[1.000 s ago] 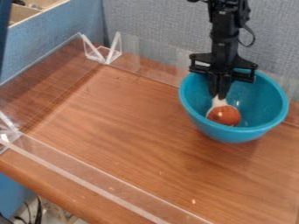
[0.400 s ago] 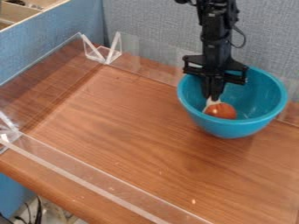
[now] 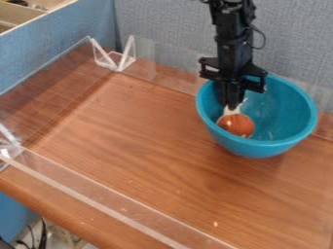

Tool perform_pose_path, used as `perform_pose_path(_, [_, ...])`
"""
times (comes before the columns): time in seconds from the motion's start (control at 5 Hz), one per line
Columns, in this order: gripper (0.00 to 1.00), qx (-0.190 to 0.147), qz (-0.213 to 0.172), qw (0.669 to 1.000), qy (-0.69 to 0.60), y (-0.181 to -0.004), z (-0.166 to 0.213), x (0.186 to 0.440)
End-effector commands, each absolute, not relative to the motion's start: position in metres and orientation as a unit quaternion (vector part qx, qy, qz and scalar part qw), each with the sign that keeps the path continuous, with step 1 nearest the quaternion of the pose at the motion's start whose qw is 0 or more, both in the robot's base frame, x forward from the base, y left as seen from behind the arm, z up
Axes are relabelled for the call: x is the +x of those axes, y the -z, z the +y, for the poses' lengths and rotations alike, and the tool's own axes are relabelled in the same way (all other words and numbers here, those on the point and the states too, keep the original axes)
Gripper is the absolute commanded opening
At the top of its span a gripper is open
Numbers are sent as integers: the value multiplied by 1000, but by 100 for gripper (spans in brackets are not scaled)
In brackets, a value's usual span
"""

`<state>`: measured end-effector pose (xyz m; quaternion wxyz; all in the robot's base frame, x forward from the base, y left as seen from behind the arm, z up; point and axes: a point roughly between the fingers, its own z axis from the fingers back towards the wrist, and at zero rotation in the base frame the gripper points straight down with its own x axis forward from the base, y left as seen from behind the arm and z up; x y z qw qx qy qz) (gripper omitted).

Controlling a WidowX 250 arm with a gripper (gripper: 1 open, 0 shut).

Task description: Put the mushroom in the blue bowl

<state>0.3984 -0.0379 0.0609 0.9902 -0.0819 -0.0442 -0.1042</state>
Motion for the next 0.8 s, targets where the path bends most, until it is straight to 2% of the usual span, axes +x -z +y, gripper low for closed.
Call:
perform_pose_path(0.0, [0,-80,-106,981,144,-109,-29,412])
perform_pose_path(0.6, [0,-82,-104,970,204,-114,-41,413])
